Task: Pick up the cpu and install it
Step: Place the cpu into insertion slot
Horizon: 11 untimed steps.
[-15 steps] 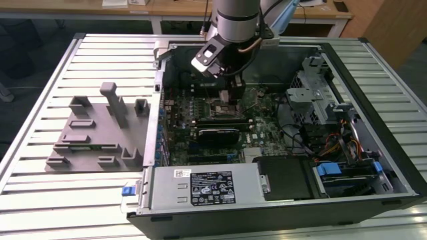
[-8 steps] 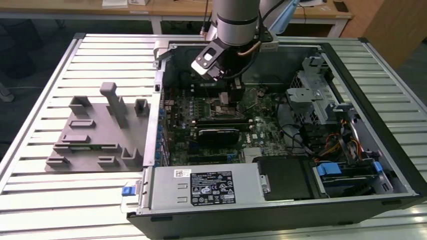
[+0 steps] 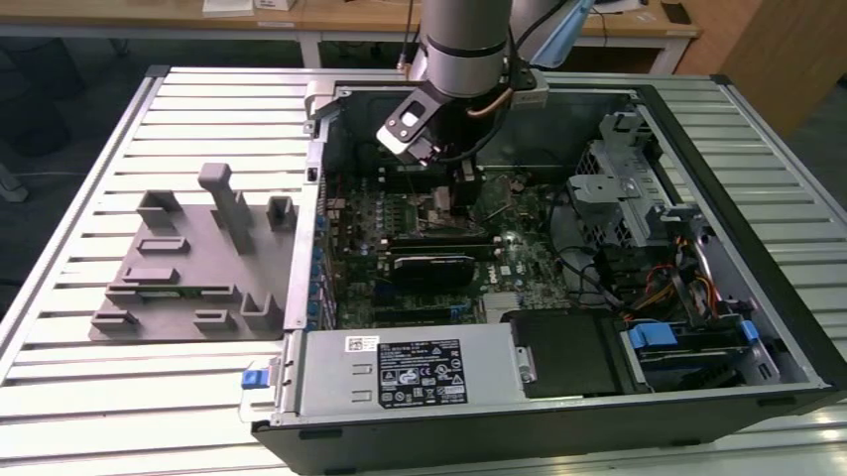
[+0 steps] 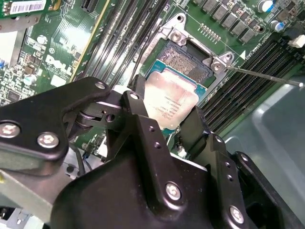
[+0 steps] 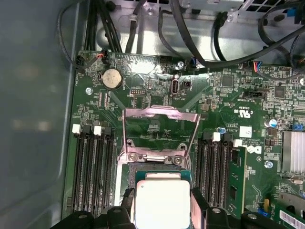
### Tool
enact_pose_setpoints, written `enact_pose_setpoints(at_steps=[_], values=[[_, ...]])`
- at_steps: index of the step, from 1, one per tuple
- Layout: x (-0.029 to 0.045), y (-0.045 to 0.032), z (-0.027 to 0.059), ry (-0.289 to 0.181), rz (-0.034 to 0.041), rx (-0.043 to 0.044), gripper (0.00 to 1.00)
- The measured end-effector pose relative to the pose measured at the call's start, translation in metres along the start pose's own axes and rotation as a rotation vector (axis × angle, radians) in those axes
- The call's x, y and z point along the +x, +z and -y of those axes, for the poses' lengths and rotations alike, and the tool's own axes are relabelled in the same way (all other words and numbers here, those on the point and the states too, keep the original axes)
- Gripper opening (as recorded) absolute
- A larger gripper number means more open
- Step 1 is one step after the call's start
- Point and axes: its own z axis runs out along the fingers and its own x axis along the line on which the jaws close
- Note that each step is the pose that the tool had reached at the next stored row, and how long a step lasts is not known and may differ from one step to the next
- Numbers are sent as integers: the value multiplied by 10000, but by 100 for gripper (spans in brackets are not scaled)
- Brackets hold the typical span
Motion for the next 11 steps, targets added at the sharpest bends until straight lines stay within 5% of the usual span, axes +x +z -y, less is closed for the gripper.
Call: enact_pose_setpoints(at_steps=[11], values=[[3, 91, 17, 90, 21, 3, 54]])
